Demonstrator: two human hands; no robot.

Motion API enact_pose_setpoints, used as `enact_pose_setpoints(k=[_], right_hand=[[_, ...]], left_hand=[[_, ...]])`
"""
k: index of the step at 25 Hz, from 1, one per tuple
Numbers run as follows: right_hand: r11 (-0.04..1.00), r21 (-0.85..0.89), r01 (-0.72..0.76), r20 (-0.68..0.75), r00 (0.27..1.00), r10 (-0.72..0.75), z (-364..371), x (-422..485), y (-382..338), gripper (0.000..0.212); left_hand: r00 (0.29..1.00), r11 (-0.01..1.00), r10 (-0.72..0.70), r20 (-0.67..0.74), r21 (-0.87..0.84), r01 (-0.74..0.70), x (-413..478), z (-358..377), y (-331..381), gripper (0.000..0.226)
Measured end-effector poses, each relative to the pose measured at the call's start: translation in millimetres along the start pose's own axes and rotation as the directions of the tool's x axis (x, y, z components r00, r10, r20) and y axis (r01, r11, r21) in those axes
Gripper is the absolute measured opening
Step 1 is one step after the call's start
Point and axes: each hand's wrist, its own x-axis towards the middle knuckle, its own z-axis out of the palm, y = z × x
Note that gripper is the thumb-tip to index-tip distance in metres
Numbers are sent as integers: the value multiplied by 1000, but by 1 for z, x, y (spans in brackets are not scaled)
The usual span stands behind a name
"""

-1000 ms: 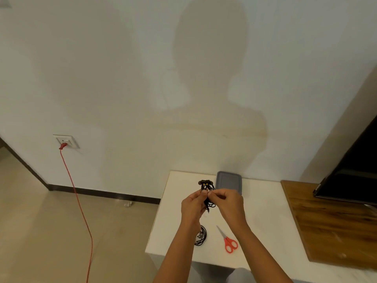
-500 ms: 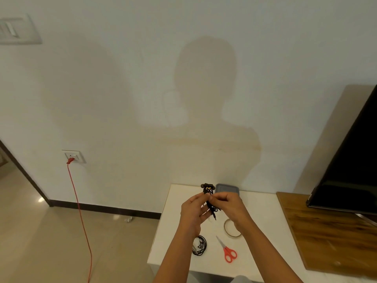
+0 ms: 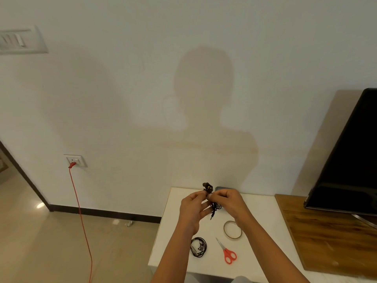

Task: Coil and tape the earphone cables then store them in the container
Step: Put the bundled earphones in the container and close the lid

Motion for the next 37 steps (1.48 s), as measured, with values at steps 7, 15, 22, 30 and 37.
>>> enact_pose_setpoints(k=[7, 15, 22, 30, 37], right_hand=[[994, 65, -92, 83, 993, 86, -6, 7, 4, 17], [999, -26, 23, -51, 998, -24, -5, 5, 8, 13], [938, -342, 54, -221, 966, -136, 6, -3, 15, 16], [858, -437, 268, -31, 949, -312, 6, 0, 42, 11], [884, -363, 294, 4, 949, -315, 5, 4, 45, 10]], left_hand=[[1000, 999, 11, 14, 40, -11, -1, -5, 6, 10], [993, 996, 72, -94, 60, -67, 4, -4, -5, 20], [986, 985, 101, -131, 152, -81, 6, 0, -10, 15], [995, 985, 21, -98, 174, -3, 6, -5, -9, 20], [997, 995, -20, -77, 91, 27, 5, -12, -12, 22]])
